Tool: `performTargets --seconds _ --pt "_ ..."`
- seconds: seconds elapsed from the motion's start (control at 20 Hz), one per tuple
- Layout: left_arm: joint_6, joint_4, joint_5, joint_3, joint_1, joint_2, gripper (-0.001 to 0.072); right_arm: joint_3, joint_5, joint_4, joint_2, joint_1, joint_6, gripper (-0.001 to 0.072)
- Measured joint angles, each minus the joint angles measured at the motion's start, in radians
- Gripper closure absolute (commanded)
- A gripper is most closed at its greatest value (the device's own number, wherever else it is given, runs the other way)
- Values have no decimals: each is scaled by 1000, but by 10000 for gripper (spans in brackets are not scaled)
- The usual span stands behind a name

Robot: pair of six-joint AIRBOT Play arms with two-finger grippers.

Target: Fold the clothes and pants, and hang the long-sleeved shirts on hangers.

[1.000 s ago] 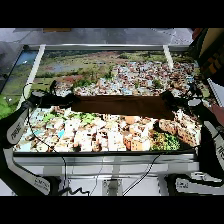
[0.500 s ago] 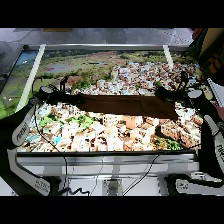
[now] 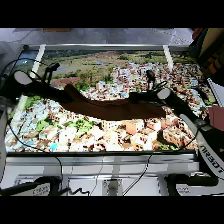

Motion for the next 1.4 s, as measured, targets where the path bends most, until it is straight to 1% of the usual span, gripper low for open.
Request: performTargets --seconds 0.15,0.3,0.5,0.65,0.8,0.95,1.1,1.3,1.35,1.4 --pt "-7 17 -48 0 2 112 696 59 -20 15 -98 146 40 700" --pt "-11 24 -64 0 3 172 696 170 -26 71 -214 294 90 700" --pt "-14 28 -61 0 3 185 696 285 -17 134 -317 442 130 699" --pt "-14 18 -54 0 2 169 696 322 -17 110 -338 474 140 699" --pt "-14 -50 -45 0 -12 132 697 337 27 55 -317 411 146 699" --pt "-15 -159 0 0 -69 80 697 343 130 -11 -258 278 149 699" --pt "-14 -261 117 0 -193 10 696 346 238 -58 -182 116 153 698" --pt "-14 -319 338 0 -406 -113 696 346 371 -93 -94 -96 156 698" --pt "-15 -325 392 0 -455 -145 676 347 396 -98 -78 -141 156 698" --pt "-14 -332 455 0 -504 -179 467 347 427 -105 -65 -185 156 695"
